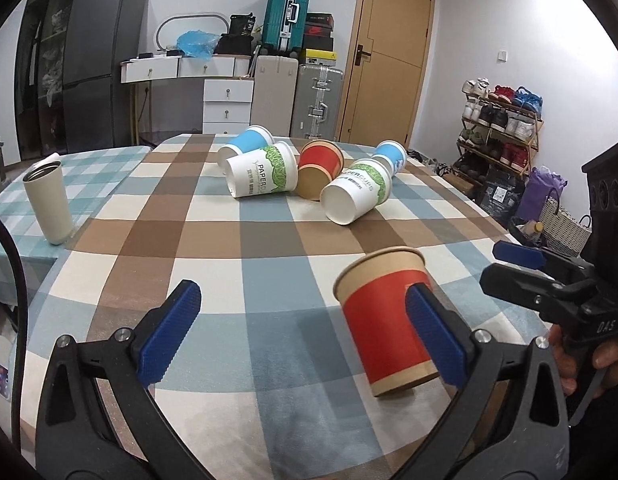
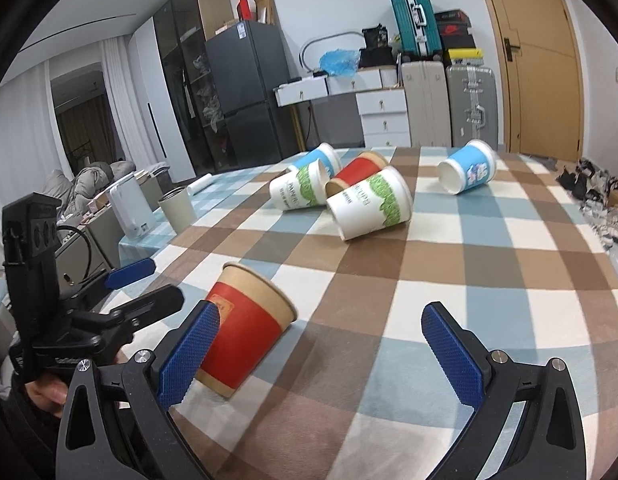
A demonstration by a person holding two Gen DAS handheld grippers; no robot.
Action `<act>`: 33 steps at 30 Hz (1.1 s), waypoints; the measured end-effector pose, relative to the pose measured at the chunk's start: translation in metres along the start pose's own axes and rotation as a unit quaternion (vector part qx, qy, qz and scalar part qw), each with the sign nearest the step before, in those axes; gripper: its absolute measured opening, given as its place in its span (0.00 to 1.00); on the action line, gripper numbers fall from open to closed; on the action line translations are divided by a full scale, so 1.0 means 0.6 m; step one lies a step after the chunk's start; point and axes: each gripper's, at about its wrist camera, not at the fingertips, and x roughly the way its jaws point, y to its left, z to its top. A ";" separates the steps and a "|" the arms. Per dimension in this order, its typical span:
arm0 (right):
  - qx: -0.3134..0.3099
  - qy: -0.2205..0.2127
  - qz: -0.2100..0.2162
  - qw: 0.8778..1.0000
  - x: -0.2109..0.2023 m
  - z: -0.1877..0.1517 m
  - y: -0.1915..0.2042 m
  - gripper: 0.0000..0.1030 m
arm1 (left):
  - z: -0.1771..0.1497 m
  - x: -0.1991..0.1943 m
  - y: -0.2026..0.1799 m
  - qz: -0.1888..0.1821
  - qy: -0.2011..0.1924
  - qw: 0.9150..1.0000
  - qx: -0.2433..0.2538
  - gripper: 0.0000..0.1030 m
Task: Flip cup upright
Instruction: 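Bring the right gripper to the red cup and close on its side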
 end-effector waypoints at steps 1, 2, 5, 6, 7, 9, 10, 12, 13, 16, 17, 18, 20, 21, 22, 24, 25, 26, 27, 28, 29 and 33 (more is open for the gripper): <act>0.001 0.003 0.002 1.000 0.002 0.000 0.002 1.00 | -0.001 0.001 0.004 0.001 -0.001 1.000 -0.002 0.99; 0.001 0.006 0.004 1.000 0.005 0.001 0.005 1.00 | -0.002 0.002 0.007 0.002 -0.002 1.000 -0.004 0.99; -0.002 0.015 0.005 1.000 0.012 0.003 0.013 1.00 | -0.006 0.006 0.010 0.005 -0.005 1.000 0.002 0.99; -0.001 0.018 0.005 1.000 0.015 0.003 0.015 1.00 | -0.007 0.007 0.010 0.007 -0.007 1.000 0.004 0.99; 0.001 0.019 0.006 1.000 0.017 0.004 0.015 1.00 | -0.008 0.008 0.011 0.009 -0.010 1.000 0.006 0.99; 0.007 0.023 0.008 1.000 0.019 0.005 0.018 1.00 | -0.011 0.009 0.013 0.008 -0.017 1.000 0.006 0.99; 0.010 0.024 0.007 1.000 0.021 0.006 0.017 1.00 | -0.012 0.009 0.013 0.007 -0.020 1.000 0.006 0.99; 0.018 0.027 0.012 0.999 0.024 0.008 0.017 1.00 | -0.013 0.010 0.015 0.009 -0.022 1.000 0.005 0.99; 0.022 0.029 0.015 0.999 0.026 0.009 0.016 1.00 | -0.014 0.011 0.016 0.009 -0.024 1.000 0.004 0.99; 0.030 0.037 0.024 0.999 0.032 0.012 0.018 1.00 | -0.015 0.010 0.020 0.005 -0.031 1.000 0.000 0.99; 0.031 0.041 0.027 0.998 0.034 0.013 0.019 1.00 | -0.015 0.009 0.021 0.006 -0.033 0.999 -0.001 0.99; 0.032 0.043 0.030 0.998 0.036 0.014 0.020 1.00 | -0.015 0.008 0.021 0.006 -0.035 0.999 -0.001 0.99; 0.038 0.055 0.037 0.997 0.044 0.016 0.022 1.00 | -0.016 0.006 0.020 0.005 -0.039 0.999 0.001 0.99; 0.040 0.058 0.038 0.997 0.047 0.016 0.023 1.00 | -0.016 0.004 0.019 0.006 -0.041 0.999 0.003 0.99; 0.044 0.063 0.044 0.996 0.051 0.017 0.023 1.00 | -0.017 0.002 0.018 0.007 -0.044 0.999 0.006 0.99; 0.051 0.073 0.050 0.995 0.059 0.018 0.024 1.00 | -0.017 -0.002 0.016 0.012 -0.050 0.999 0.011 0.99; 0.054 0.078 0.050 0.994 0.063 0.019 0.025 1.00 | -0.018 -0.005 0.016 0.013 -0.053 0.998 0.011 0.99; 0.055 0.083 0.049 0.994 0.067 0.020 0.026 1.00 | -0.017 -0.006 0.016 0.012 -0.054 0.998 0.011 0.99; 0.057 0.087 0.051 0.993 0.070 0.021 0.027 1.00 | -0.017 -0.007 0.017 0.012 -0.056 0.998 0.011 0.99; 0.060 0.092 0.055 0.992 0.075 0.022 0.028 1.00 | -0.016 -0.008 0.018 0.012 -0.059 0.998 0.009 0.99; 0.063 0.098 0.057 0.992 0.079 0.023 0.029 1.00 | -0.016 -0.010 0.018 0.014 -0.060 0.998 0.009 0.99; 0.080 0.127 0.070 0.986 0.100 0.026 0.027 0.96 | -0.016 -0.011 0.025 0.016 -0.060 0.998 0.004 0.99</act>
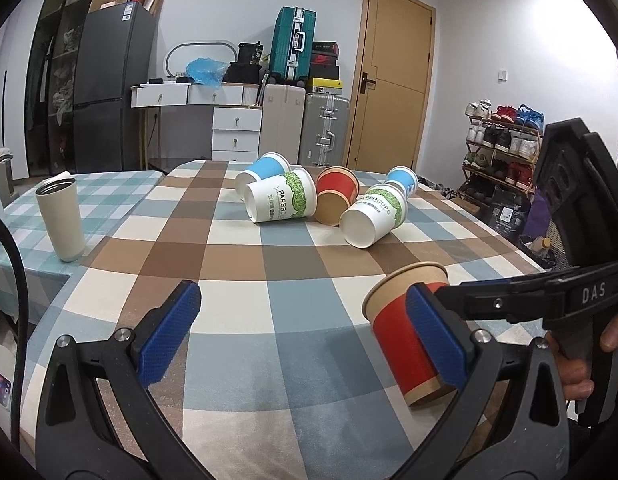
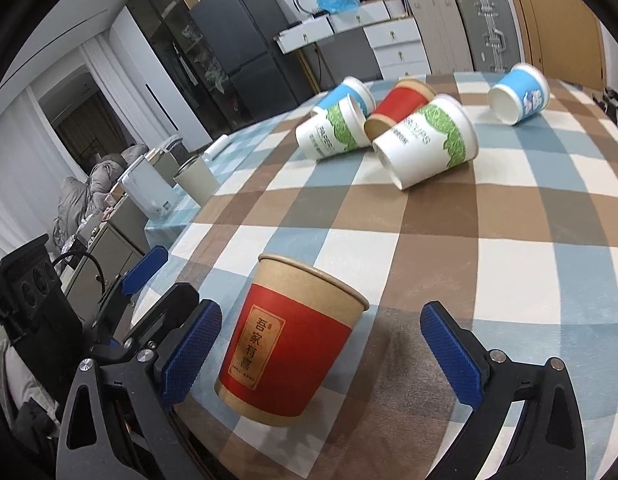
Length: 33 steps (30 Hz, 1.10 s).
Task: Flip cup upright
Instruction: 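Bring the right gripper to the red cup and close on its side, then carry the red cup with the right gripper and lower it upright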
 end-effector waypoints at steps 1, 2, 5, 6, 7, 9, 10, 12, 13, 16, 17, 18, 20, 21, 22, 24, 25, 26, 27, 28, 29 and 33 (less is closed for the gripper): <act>0.009 0.008 0.008 1.000 0.005 0.002 -0.003 0.92 | 0.000 -0.001 0.002 0.001 0.000 1.000 -0.002 0.99; 0.020 0.017 0.016 1.000 0.010 0.004 -0.007 0.90 | 0.000 -0.001 0.004 0.001 0.000 1.000 -0.004 0.99; 0.049 0.034 0.037 0.998 0.023 0.009 -0.016 0.87 | 0.001 -0.002 0.009 0.001 0.000 1.000 -0.008 0.99; 0.050 0.038 0.036 0.997 0.026 0.010 -0.017 0.87 | 0.001 -0.003 0.010 0.002 0.000 1.000 -0.009 0.99; 0.050 0.038 0.033 0.997 0.027 0.011 -0.017 0.86 | 0.000 -0.004 0.011 0.002 0.000 1.000 -0.009 0.99; 0.051 0.043 0.036 0.997 0.030 0.012 -0.016 0.85 | 0.000 -0.003 0.012 0.002 0.001 1.000 -0.010 0.99; 0.054 0.046 0.039 0.997 0.034 0.013 -0.018 0.83 | -0.001 -0.004 0.012 0.002 0.002 1.000 -0.010 0.99; 0.060 0.056 0.048 0.995 0.038 0.013 -0.021 0.79 | -0.002 -0.004 0.012 0.003 0.002 1.000 -0.008 0.99; 0.067 0.059 0.057 0.994 0.038 0.012 -0.022 0.76 | -0.001 -0.004 0.013 0.002 0.002 1.000 -0.009 0.99; 0.078 0.064 0.071 0.992 0.039 0.013 -0.025 0.69 | -0.002 -0.003 0.013 0.003 0.002 1.000 -0.008 0.99; 0.076 0.064 0.070 0.993 0.037 0.013 -0.024 0.68 | -0.002 -0.003 0.013 0.002 0.002 1.000 -0.007 0.99; 0.075 0.064 0.070 0.993 0.036 0.012 -0.023 0.68 | -0.002 -0.003 0.014 0.002 0.001 1.000 -0.007 0.99; 0.072 0.061 0.070 0.993 0.033 0.013 -0.020 0.67 | -0.002 -0.002 0.013 0.002 0.002 1.000 -0.007 0.99; 0.068 0.056 0.068 0.994 0.030 0.014 -0.018 0.67 | -0.003 -0.002 0.014 0.002 0.002 1.000 -0.008 0.99; 0.064 0.050 0.064 0.995 0.026 0.015 -0.016 0.67 | -0.003 -0.002 0.013 0.002 0.001 1.000 -0.007 0.99; 0.051 0.032 0.056 0.997 0.015 0.017 -0.012 0.67 | -0.003 -0.003 0.012 0.003 0.000 1.000 -0.007 0.99; 0.046 0.026 0.053 0.997 0.010 0.018 -0.012 0.67 | -0.003 -0.003 0.013 0.003 -0.001 1.000 -0.008 0.99; 0.041 0.017 0.047 0.998 0.005 0.019 -0.010 0.67 | -0.003 -0.003 0.013 0.004 -0.002 1.000 -0.007 0.99; 0.034 0.005 0.039 0.999 -0.001 0.021 -0.007 0.67 | -0.003 -0.003 0.013 0.006 -0.002 1.000 -0.007 0.99; 0.027 -0.004 0.034 0.999 -0.007 0.022 -0.007 0.67 | -0.002 -0.002 0.012 0.007 -0.002 1.000 -0.007 0.99; 0.019 -0.017 0.026 0.999 -0.012 0.024 -0.004 0.67 | -0.002 -0.001 0.012 0.007 -0.001 1.000 -0.007 0.99; -0.026 -0.059 -0.028 0.998 -0.024 0.027 0.010 0.67 | -0.002 -0.001 0.013 0.007 -0.001 1.000 -0.009 0.99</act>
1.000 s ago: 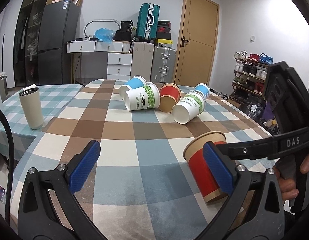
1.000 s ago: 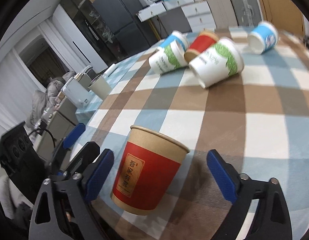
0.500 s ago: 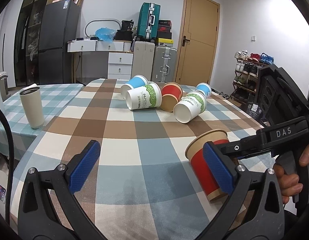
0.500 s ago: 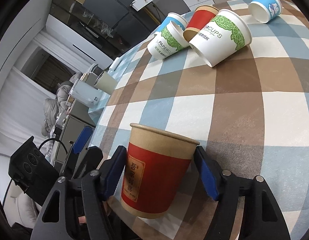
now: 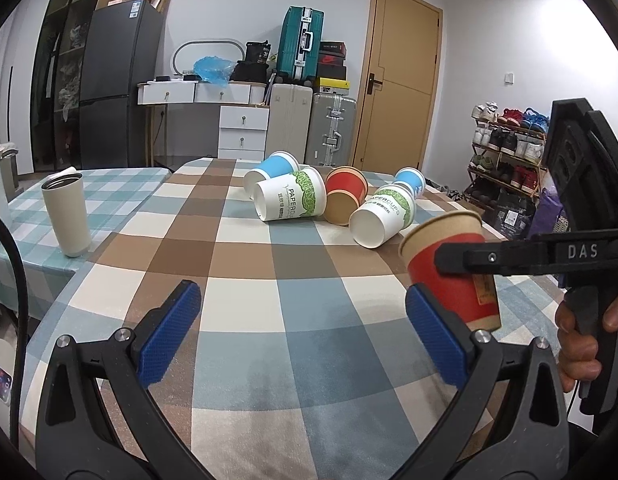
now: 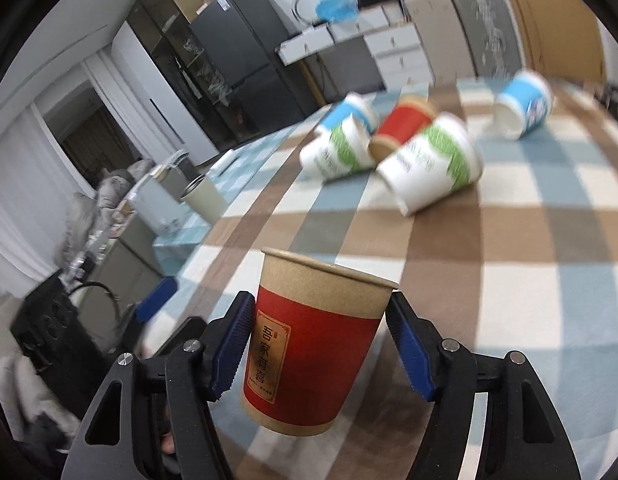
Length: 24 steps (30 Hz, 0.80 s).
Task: Flip cup upright
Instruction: 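Carry the red cup with the right gripper and lower it upright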
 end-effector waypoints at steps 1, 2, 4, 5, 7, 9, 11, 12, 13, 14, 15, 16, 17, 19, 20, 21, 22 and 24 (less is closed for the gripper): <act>-0.010 -0.006 -0.008 1.000 -0.001 0.000 0.003 0.67 | 0.000 0.001 0.000 0.000 0.001 1.000 -0.001 0.99; -0.023 -0.013 -0.022 0.999 0.000 0.001 0.008 0.67 | 0.000 0.001 0.001 0.000 0.001 1.000 -0.002 0.99; -0.039 -0.020 -0.039 0.998 0.003 0.003 0.013 0.67 | 0.000 0.001 0.000 0.000 0.001 1.000 -0.002 0.99; -0.044 -0.021 -0.044 0.998 0.006 0.004 0.015 0.67 | 0.000 0.001 0.001 0.000 0.001 1.000 -0.001 0.99; -0.055 -0.026 -0.058 0.996 0.013 0.005 0.019 0.67 | 0.000 0.001 0.001 0.000 0.001 1.000 -0.001 0.99; -0.064 -0.029 -0.070 0.995 0.019 0.008 0.022 0.67 | 0.000 0.002 0.001 0.000 0.002 1.000 0.000 0.99; -0.068 -0.037 -0.078 0.994 0.024 0.011 0.024 0.67 | 0.000 0.002 0.001 0.000 0.001 1.000 0.000 0.99; -0.070 -0.039 -0.083 0.993 0.027 0.012 0.024 0.67 | 0.000 0.002 0.001 0.000 0.001 1.000 0.000 0.99; -0.071 -0.041 -0.089 0.993 0.031 0.013 0.027 0.67 | 0.000 0.002 0.001 0.000 0.001 1.000 0.000 0.99; -0.073 -0.043 -0.093 0.992 0.033 0.015 0.027 0.67 | 0.000 0.002 0.001 0.000 0.001 1.000 -0.001 0.99; -0.074 -0.044 -0.094 0.992 0.036 0.018 0.028 0.67 | -0.001 0.003 0.001 0.000 0.001 1.000 -0.001 0.99; -0.074 -0.044 -0.096 0.992 0.039 0.019 0.029 0.67 | 0.000 0.002 0.001 0.001 0.002 1.000 -0.001 0.99; -0.074 -0.045 -0.099 0.991 0.040 0.021 0.029 0.67 | 0.000 0.002 0.001 0.000 0.001 1.000 -0.001 0.99; -0.078 -0.046 -0.106 0.990 0.043 0.021 0.031 0.67 | 0.000 0.002 0.001 0.000 0.001 1.000 0.000 0.99; -0.079 -0.044 -0.107 0.990 0.044 0.020 0.030 0.67 | -0.001 0.002 0.001 0.000 0.001 1.000 0.000 0.99; -0.078 -0.042 -0.106 0.990 0.046 0.018 0.029 0.67 | -0.001 0.003 0.002 0.000 0.001 1.000 0.000 0.99; -0.079 -0.040 -0.107 0.990 0.048 0.017 0.028 0.67 | -0.001 0.003 0.002 0.000 0.001 1.000 0.000 0.99; -0.081 -0.040 -0.106 0.990 0.048 0.014 0.027 0.66 | -0.001 0.004 0.002 0.001 0.001 1.000 0.000 0.99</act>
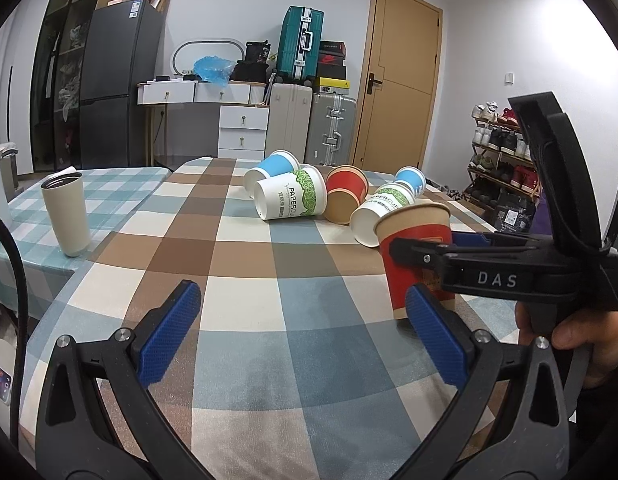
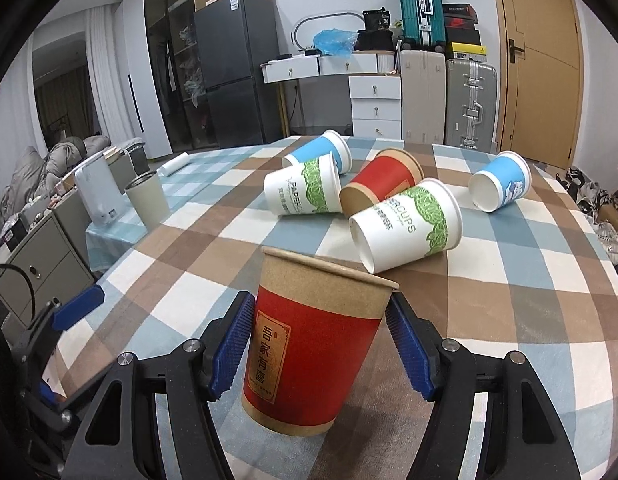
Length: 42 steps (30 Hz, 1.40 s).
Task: Flip cup upright
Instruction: 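Carry the red cup with the right gripper and lower it upright, then open the right gripper and release the upright red cup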
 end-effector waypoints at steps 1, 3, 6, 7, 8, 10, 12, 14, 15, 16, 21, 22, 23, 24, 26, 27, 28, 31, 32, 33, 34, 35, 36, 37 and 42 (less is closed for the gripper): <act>0.000 0.000 0.001 1.000 -0.002 -0.001 0.000 0.66 | 0.000 -0.001 -0.001 0.000 0.000 1.000 0.000 0.99; -0.001 0.000 0.003 1.000 -0.003 -0.002 0.000 0.66 | 0.000 0.000 -0.001 0.000 0.000 1.000 0.000 0.99; -0.005 -0.001 0.007 1.000 -0.008 -0.005 0.003 0.66 | 0.000 0.000 0.000 0.000 0.000 1.000 0.000 0.99; -0.008 0.000 0.011 1.000 -0.011 -0.007 0.004 0.65 | 0.000 0.000 -0.001 0.000 0.000 1.000 0.000 0.99; -0.011 0.000 0.017 1.000 -0.015 -0.010 0.005 0.64 | 0.000 0.000 0.000 0.000 0.000 1.000 -0.001 0.99; -0.019 0.006 0.029 0.999 -0.021 -0.017 0.009 0.63 | 0.000 -0.001 0.000 -0.002 0.000 1.000 -0.002 0.99; -0.031 0.011 0.035 0.999 -0.028 -0.027 0.014 0.62 | 0.000 0.000 0.002 -0.003 -0.001 1.000 -0.004 0.99; -0.038 0.014 0.040 0.998 -0.034 -0.037 0.015 0.61 | 0.000 -0.001 0.002 -0.004 -0.002 1.000 -0.005 0.99; -0.041 0.015 0.041 0.998 -0.037 -0.041 0.015 0.61 | 0.000 -0.001 0.003 -0.004 -0.002 1.000 -0.005 0.99; -0.043 0.015 0.042 0.998 -0.039 -0.045 0.014 0.61 | 0.000 -0.002 0.003 -0.004 -0.002 1.000 -0.005 0.99; -0.053 0.023 0.043 0.997 -0.041 -0.062 0.012 0.61 | 0.000 -0.002 0.003 -0.004 -0.003 1.000 -0.003 0.99; -0.055 0.026 0.044 0.997 -0.041 -0.066 0.012 0.61 | 0.000 -0.002 0.003 -0.004 -0.002 1.000 -0.003 0.99; -0.057 0.027 0.045 0.997 -0.041 -0.069 0.013 0.61 | 0.000 -0.002 0.003 -0.004 -0.003 1.000 -0.003 0.99; -0.058 0.027 0.046 0.997 -0.041 -0.072 0.013 0.61 | 0.000 -0.002 0.004 -0.004 -0.003 1.000 -0.002 0.99; -0.062 0.026 0.045 0.997 -0.043 -0.076 0.015 0.62 | 0.000 -0.002 0.003 -0.004 -0.003 1.000 -0.003 0.99; -0.064 0.025 0.044 0.997 -0.043 -0.077 0.015 0.63 | 0.000 -0.002 0.002 -0.004 -0.003 1.000 -0.003 0.99; -0.065 0.023 0.043 0.997 -0.044 -0.078 0.016 0.67 | 0.000 -0.002 0.002 -0.003 -0.003 1.000 -0.003 0.99; -0.064 0.011 0.047 0.997 -0.052 -0.077 0.014 0.77 | 0.001 -0.003 0.002 -0.003 -0.004 1.000 -0.001 0.99; -0.064 0.005 0.049 0.997 -0.056 -0.076 0.013 0.82 | 0.002 -0.003 0.001 -0.003 -0.005 1.000 0.000 0.99; -0.064 -0.001 0.049 0.997 -0.060 -0.076 0.011 0.84 | 0.003 -0.004 0.001 -0.002 -0.006 1.000 0.001 0.99; -0.065 -0.007 0.050 0.997 -0.064 -0.076 0.010 0.86 | 0.004 -0.005 0.000 -0.003 -0.008 1.000 0.003 0.99; -0.066 -0.013 0.049 0.997 -0.068 -0.075 0.009 0.87 | 0.005 -0.005 0.000 -0.003 -0.009 1.000 0.004 0.99; -0.067 -0.022 0.048 0.996 -0.075 -0.076 0.007 0.89 | 0.006 -0.006 -0.001 -0.002 -0.009 1.000 0.005 0.99; -0.066 -0.029 0.050 0.996 -0.080 -0.078 0.003 0.92 | 0.006 -0.006 -0.001 -0.003 -0.009 1.000 0.006 0.99; -0.052 -0.073 0.071 0.993 -0.113 -0.088 -0.017 1.00 | 0.007 -0.009 -0.006 -0.007 -0.011 1.000 0.008 0.99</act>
